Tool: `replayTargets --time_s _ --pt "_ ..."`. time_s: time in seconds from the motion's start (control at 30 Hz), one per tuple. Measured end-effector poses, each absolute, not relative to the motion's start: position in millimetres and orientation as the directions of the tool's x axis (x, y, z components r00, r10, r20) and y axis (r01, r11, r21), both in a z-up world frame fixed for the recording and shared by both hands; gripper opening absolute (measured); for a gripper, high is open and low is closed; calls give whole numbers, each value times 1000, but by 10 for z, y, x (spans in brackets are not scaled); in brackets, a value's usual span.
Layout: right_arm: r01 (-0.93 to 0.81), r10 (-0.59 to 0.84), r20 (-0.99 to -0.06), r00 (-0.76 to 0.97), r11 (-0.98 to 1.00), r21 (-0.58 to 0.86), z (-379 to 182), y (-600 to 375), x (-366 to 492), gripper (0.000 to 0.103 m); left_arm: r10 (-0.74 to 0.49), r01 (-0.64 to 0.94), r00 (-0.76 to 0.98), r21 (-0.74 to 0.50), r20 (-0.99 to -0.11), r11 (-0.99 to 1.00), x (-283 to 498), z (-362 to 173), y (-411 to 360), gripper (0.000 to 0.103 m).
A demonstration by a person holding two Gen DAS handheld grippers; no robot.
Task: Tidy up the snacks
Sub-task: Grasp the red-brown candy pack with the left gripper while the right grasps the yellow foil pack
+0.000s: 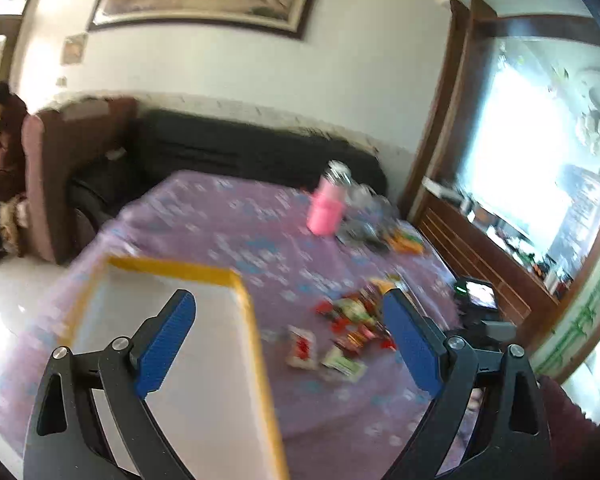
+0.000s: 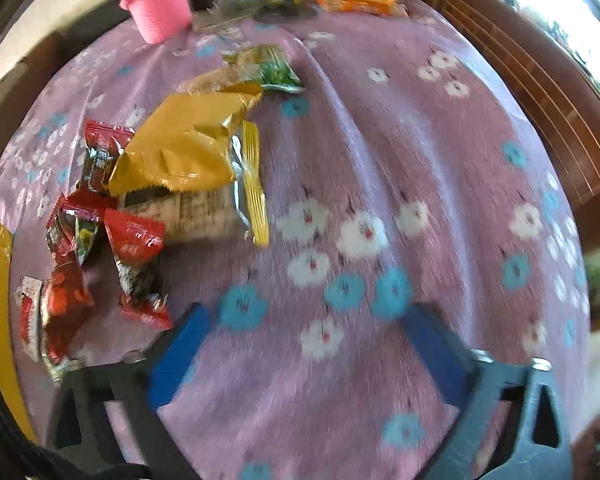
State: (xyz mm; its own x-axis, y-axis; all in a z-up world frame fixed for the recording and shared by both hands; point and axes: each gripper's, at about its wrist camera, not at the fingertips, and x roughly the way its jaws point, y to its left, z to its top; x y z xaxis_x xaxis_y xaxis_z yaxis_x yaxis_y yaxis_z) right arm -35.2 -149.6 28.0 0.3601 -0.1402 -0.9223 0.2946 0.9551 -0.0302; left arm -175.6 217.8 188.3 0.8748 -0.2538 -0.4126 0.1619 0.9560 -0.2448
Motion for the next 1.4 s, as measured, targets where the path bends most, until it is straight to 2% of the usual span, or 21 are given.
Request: replayTargets --time_s 0.03,0.17,0.37,0.47,0.53,0.63,0.7,0.73,0.77,0.8,0.83,0.9,0.97,1.07,1.2,1.4 --pt "299 -155 -904 399 954 -32 428 -1472 -439 59 -240 155 887 -234 -394 960 -1775 1983 2280 95" --pt "321 -172 -793 585 947 31 1158 -1488 -927 61 -204 154 927 -176 -316 972 -1912 2474 2548 96" --pt "321 -255 -572 780 947 15 2435 -1702 -1588 70 -132 104 972 -148 -195 983 -2048 3150 2631 100" --pt "307 -265 -430 863 951 31 2924 -1783 -1802 87 -125 97 979 -173 -162 980 -2042 3208 2511 103" --pt "249 -209 -360 909 966 70 3024 -1842 -1823 101 -123 96 981 -181 -149 979 -2018 3126 2390 103" --pt "166 -104 -406 908 979 121 2704 -1864 -1518 101 -187 139 960 -223 -207 965 -1919 2861 2193 103" --pt "97 0 -486 874 980 174 2221 -1820 -1213 94 -226 155 927 -243 -298 957 -1708 2591 1992 103" --pt "76 47 -523 851 974 211 2040 -1822 -1141 81 -230 150 917 -250 -327 957 -1650 2485 1919 103" --pt "56 118 -577 808 960 275 1754 -1811 -963 73 -235 147 905 -257 -354 955 -1572 2391 1846 103" --pt "46 169 -610 774 946 321 1554 -1813 -864 58 -253 151 880 -268 -402 951 -1445 2221 1771 103" --pt "40 223 -640 735 929 369 1333 -1814 -739 50 -269 157 860 -277 -433 948 -1376 2111 1712 103" --pt "30 277 -677 682 914 404 996 -1740 -559 49 -292 160 826 -297 -482 941 -1262 1887 1621 102" --pt "35 272 -704 656 920 389 791 -1656 -411 51 -306 165 792 -297 -528 940 -1182 1725 1527 91" --pt "47 260 -708 656 923 382 695 -1622 -263 52 -321 166 743 -303 -587 938 -1076 1561 1416 85" --pt "81 167 -740 651 955 286 713 -1616 49 59 -310 153 704 -290 -638 945 -995 1391 1315 85" --pt "111 111 -819 562 972 208 404 -1451 468 59 -270 174 654 -207 -707 963 -905 1188 1154 85"
